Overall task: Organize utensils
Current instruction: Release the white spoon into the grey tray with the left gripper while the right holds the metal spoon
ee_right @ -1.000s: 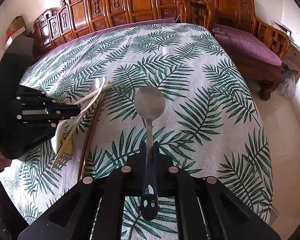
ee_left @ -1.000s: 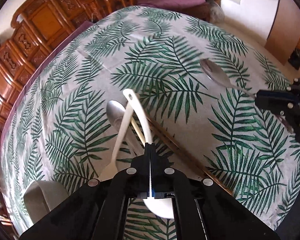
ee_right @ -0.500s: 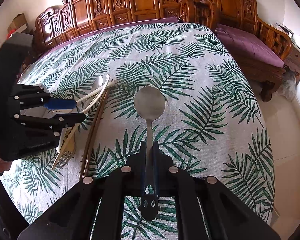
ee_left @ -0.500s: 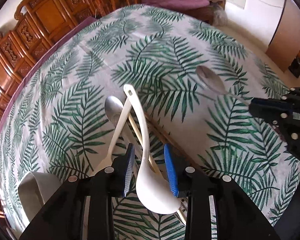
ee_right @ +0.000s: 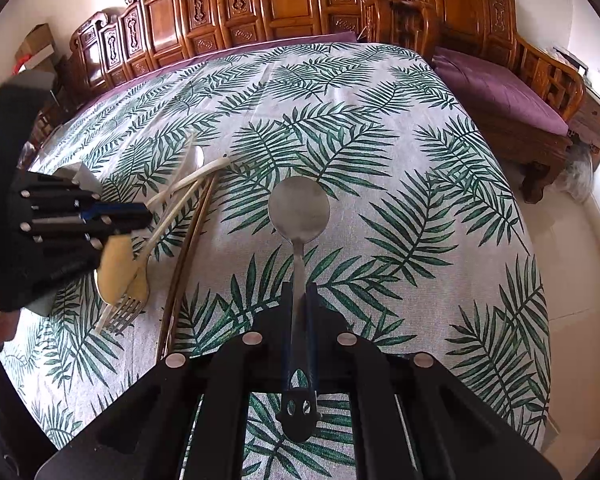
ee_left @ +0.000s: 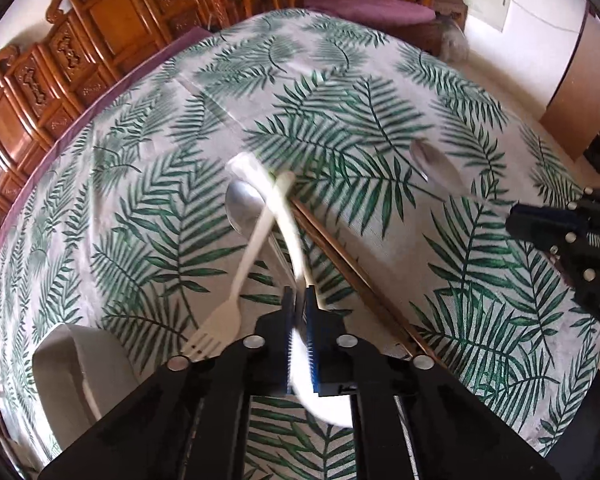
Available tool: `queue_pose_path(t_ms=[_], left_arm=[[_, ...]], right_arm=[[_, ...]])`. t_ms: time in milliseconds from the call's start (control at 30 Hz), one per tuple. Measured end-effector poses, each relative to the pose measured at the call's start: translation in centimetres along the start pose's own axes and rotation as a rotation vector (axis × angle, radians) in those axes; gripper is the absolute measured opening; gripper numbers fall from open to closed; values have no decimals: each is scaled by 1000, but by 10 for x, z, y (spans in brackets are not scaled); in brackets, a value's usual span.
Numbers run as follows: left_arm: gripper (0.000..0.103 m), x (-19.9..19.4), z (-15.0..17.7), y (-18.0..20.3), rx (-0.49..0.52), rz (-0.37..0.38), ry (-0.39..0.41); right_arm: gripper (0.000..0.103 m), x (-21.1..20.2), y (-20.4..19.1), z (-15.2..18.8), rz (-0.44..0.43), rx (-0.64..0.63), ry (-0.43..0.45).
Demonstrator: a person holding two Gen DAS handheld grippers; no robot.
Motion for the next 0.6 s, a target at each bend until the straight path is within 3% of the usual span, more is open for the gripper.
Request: queue_pose_path(t_ms=[600], left_arm=[[3, -53, 23, -36, -70, -18, 96]], right_arm=[[8, -7, -31, -5, -12, -46, 25]])
Point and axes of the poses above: each gripper's, at about its wrist camera, not at the fingertips, and x roughly the way its jaws point, y to its right, z to its underside, the point moved 2 cm from there along x, roughly the way its jaws point, and after that the axes turned 7 degrees about -z, right-handed, at the moved point
